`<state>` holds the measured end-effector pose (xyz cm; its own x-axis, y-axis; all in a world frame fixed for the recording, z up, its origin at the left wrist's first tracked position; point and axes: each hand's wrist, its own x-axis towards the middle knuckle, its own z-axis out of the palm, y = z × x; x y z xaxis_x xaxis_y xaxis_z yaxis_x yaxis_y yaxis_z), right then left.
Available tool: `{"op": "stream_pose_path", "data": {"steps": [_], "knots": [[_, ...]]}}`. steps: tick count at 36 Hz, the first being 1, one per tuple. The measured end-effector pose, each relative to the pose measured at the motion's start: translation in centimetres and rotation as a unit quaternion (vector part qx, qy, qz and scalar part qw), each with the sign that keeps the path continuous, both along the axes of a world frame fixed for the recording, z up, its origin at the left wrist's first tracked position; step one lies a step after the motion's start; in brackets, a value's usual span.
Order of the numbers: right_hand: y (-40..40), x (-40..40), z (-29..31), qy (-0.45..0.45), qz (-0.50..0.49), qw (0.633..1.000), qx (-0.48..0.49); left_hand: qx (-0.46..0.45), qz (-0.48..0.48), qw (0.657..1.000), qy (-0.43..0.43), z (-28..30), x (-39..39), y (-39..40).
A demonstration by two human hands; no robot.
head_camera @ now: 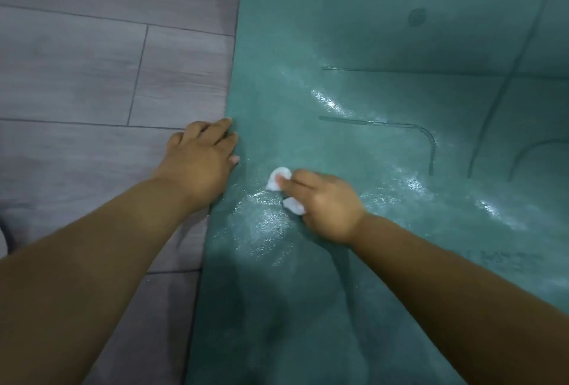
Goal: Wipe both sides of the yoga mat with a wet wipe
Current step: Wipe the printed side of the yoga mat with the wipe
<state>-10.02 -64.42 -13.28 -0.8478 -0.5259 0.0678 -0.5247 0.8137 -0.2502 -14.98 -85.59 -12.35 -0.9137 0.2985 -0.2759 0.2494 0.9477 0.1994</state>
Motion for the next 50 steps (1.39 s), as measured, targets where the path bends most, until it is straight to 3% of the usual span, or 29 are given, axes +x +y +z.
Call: {"op": "stream_pose_path", "data": {"steps": [3,6,9,11,12,14,16,17,19,20,22,25,27,30,32,36,39,42,46,50], "knots": [[7.6,-1.3,0.1,-0.005,-0.24,0.97,0.031,-0.008,-0.018,1.0,0.005,0.1,0.1,2.0],[13.9,-1.2,0.9,-0.049,-0.509,0.859,0.031,-0.001,-0.044,0.999,0.004,-0.3,0.4,4.4],[14.7,-0.7,0.3,-0.061,-0.615,0.786,-0.013,0.013,-0.031,0.999,0.005,-1.0,0.6,6.7],[12.7,-0.6,-0.6,-0.056,-0.597,0.798,-0.052,0.029,-0.012,0.999,0.019,-1.2,0.6,7.7],[11.1,-0.4,-0.7,-0.04,-0.553,0.83,-0.058,0.036,-0.006,0.999,0.026,-1.3,0.7,8.0],[8.3,0.2,-0.8,0.006,-0.383,0.921,-0.066,0.045,-0.001,0.998,0.04,-1.3,0.8,8.3],[7.2,1.2,-0.8,0.016,-0.162,0.986,-0.034,0.05,-0.005,0.998,0.045,-1.0,0.9,8.3],[7.5,1.7,-0.7,0.0,-0.076,0.997,-0.013,0.043,-0.007,0.998,0.039,-0.9,0.9,8.3],[9.8,2.1,-0.4,-0.016,-0.022,0.999,0.019,0.018,-0.007,1.0,0.024,-0.7,0.9,8.5],[11.3,2.1,0.0,-0.01,-0.057,0.998,0.028,0.009,-0.006,1.0,0.022,-0.7,0.9,8.7],[15.2,1.9,0.5,-0.009,-0.238,0.97,0.041,0.007,0.001,1.0,0.028,-0.7,1.1,9.2],[20.8,2.4,1.2,-0.072,-0.528,0.845,0.055,0.019,0.016,0.999,0.036,-1.0,1.5,9.8],[21.6,2.4,1.1,-0.058,-0.606,0.791,0.053,0.021,0.022,0.999,0.037,-1.4,1.5,9.9],[19.4,0.0,-0.2,-0.051,-0.651,0.757,-0.039,0.026,0.023,0.998,0.043,-1.8,1.3,9.9],[15.9,-1.8,-0.5,-0.047,-0.614,0.786,-0.062,0.029,0.023,0.999,0.039,-1.7,1.3,9.8],[7.0,-3.7,0.0,-0.08,-0.288,0.954,-0.032,0.047,0.005,0.998,0.03,-1.4,0.9,8.9],[5.4,-4.0,0.7,-0.087,-0.116,0.989,0.038,0.049,-0.025,0.998,0.035,-1.2,0.3,7.1],[10.1,-4.7,1.0,-0.063,-0.156,0.98,0.107,0.042,-0.015,0.997,0.065,-1.3,-0.4,5.0],[17.7,-4.7,1.9,-0.056,-0.399,0.895,0.19,0.044,-0.02,0.996,0.069,-1.8,-0.6,3.6],[14.2,-5.7,0.8,-0.083,-0.507,0.852,0.099,0.074,-0.002,0.994,0.082,-1.7,-0.3,3.9]]}}
